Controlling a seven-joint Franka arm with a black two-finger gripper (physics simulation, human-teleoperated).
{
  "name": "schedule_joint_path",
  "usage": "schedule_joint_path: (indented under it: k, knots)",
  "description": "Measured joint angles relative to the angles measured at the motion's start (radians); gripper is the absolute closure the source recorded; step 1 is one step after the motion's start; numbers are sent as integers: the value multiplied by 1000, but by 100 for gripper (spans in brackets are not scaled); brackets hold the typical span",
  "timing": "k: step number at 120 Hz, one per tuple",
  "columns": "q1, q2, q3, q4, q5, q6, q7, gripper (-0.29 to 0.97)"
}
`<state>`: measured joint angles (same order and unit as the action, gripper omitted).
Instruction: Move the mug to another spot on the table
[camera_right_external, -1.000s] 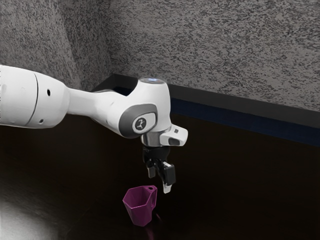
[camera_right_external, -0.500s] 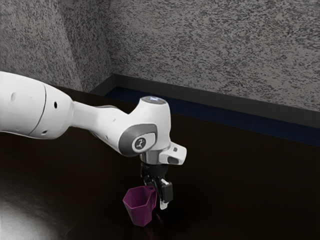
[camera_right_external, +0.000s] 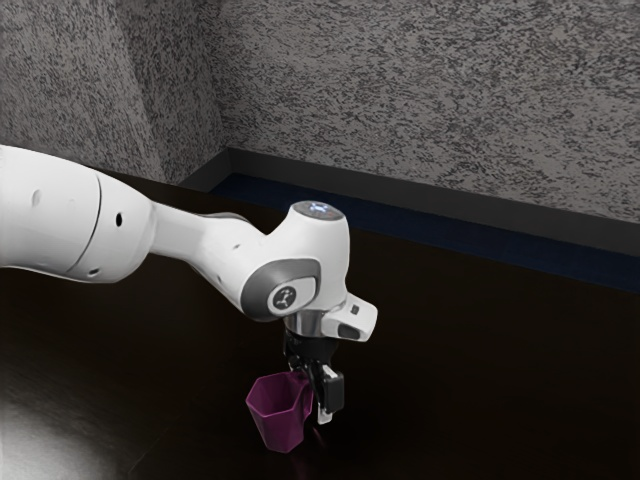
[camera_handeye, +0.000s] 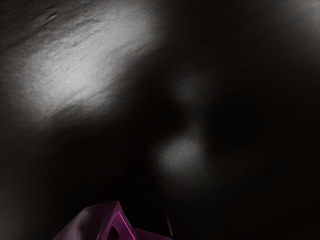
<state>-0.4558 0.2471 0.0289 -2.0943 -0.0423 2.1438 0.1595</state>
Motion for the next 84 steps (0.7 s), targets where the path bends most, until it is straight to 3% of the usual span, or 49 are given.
schedule_joint_path:
  k: [65, 84]
  knots:
    - [-2, -9, 0, -15, 1, -6, -6, 12]
    - [-3, -10, 0, -17, 1, -7, -6, 22]
